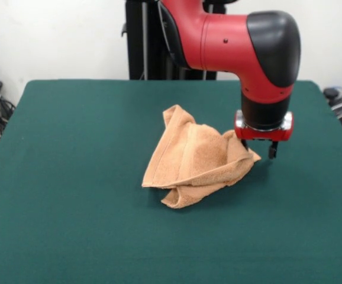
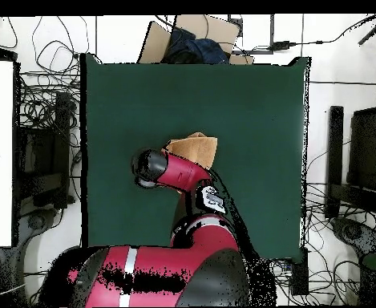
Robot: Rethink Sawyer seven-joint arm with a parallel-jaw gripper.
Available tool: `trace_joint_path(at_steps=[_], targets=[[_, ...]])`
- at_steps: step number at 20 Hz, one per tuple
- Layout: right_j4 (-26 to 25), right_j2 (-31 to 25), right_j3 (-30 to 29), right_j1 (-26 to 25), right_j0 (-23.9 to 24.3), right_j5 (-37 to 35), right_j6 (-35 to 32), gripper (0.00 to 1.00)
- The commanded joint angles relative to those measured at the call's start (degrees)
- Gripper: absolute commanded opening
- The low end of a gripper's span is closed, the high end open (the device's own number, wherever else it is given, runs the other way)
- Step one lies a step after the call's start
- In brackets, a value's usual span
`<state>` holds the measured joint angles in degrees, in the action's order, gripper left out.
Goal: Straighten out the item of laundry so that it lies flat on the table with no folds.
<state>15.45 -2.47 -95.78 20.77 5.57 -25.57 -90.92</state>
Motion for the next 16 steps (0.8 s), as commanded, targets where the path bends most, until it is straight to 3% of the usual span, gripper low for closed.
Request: trace_joint_path(at_steps=[1, 16], targets=[[-0.79, 5.75, -2.62, -8.21, 1.08, 7.03, -14.18, 1.00], [-0.55, 5.94, -2.41, -8.29, 0.82, 7.12, -14.60, 1.00]])
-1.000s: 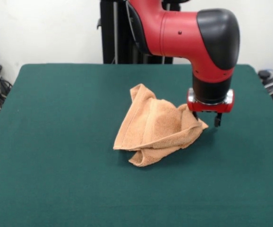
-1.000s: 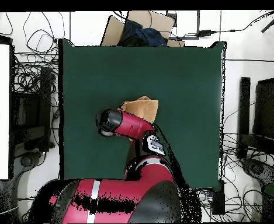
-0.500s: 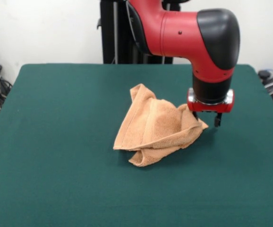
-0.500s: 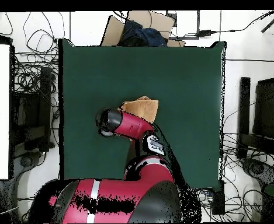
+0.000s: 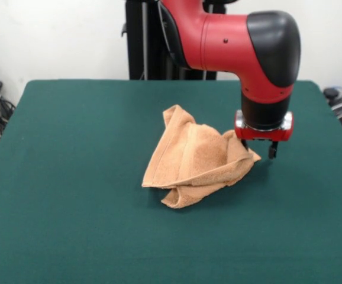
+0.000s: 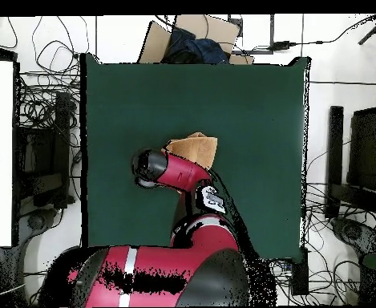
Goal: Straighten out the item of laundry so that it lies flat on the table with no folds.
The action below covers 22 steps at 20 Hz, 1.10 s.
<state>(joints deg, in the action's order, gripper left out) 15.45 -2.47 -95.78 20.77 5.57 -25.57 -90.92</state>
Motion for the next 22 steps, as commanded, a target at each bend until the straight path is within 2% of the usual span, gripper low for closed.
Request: trace_joint_path(at_steps=[1, 11, 12, 22], targets=[[-0.55, 5.97, -2.39, -8.27, 0.80, 7.05, -14.59, 1.00], [-0.39, 6.23, -2.33, -8.39, 0.51, 7.12, -14.90, 1.00], [-0.36, 6.24, -2.34, -8.40, 0.51, 7.15, -14.87, 0.00], [-0.42, 7.62, -1.74, -8.38, -0.92, 7.00, -14.55, 0.00]])
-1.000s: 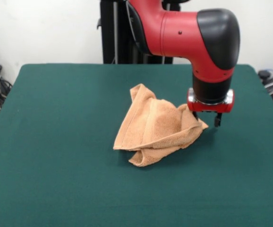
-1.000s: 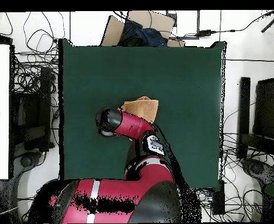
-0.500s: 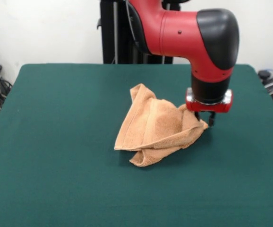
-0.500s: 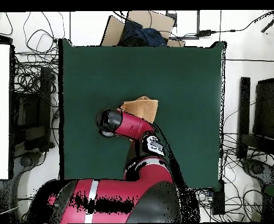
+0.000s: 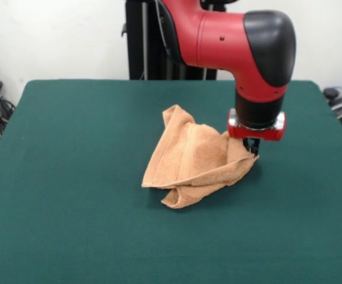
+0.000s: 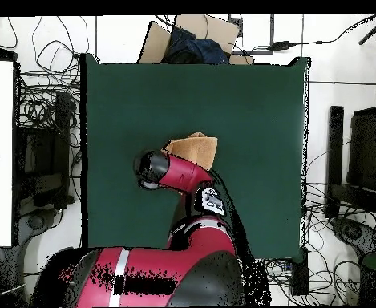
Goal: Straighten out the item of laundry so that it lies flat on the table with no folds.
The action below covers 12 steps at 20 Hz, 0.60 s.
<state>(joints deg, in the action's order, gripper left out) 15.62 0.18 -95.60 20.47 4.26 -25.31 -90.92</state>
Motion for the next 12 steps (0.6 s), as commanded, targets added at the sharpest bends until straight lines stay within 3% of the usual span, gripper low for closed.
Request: trace_joint_path(at_steps=[1, 4, 12], targets=[[-1.06, 6.29, -1.32, -8.00, -0.87, 7.02, -14.80, 0.00], [-0.86, 8.32, -0.71, -7.46, -2.64, 4.47, -15.51, 0.00], [0.21, 7.26, -1.49, -7.36, -1.57, 5.35, -14.61, 0.00]])
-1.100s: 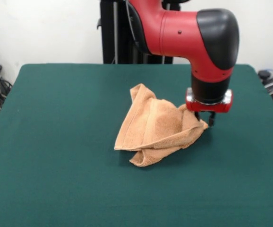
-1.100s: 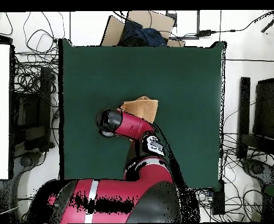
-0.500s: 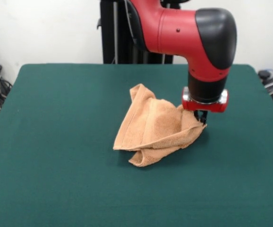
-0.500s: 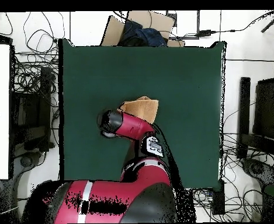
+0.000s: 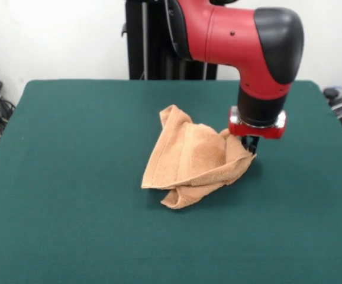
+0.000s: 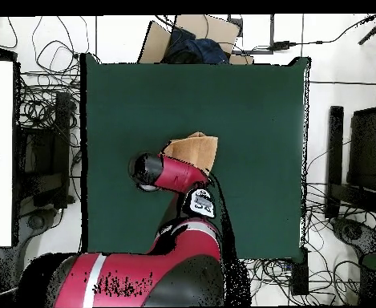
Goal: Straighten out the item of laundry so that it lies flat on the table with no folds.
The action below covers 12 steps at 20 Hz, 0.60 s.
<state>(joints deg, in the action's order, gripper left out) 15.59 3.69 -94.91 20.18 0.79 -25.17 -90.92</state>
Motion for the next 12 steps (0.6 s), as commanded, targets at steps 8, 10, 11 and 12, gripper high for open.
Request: trace_joint_path(at_steps=[8, 10, 11, 12], targets=[[1.68, 0.27, -6.39, -3.89, 4.38, 5.15, -14.27, 0.00], [2.16, -0.20, -7.28, -3.00, 4.82, 4.47, -14.26, 0.00], [2.26, -0.54, -7.79, -2.64, 5.12, 4.59, -14.13, 0.00], [2.30, -1.06, -8.62, -2.15, 5.43, 5.12, -14.01, 0.00]])
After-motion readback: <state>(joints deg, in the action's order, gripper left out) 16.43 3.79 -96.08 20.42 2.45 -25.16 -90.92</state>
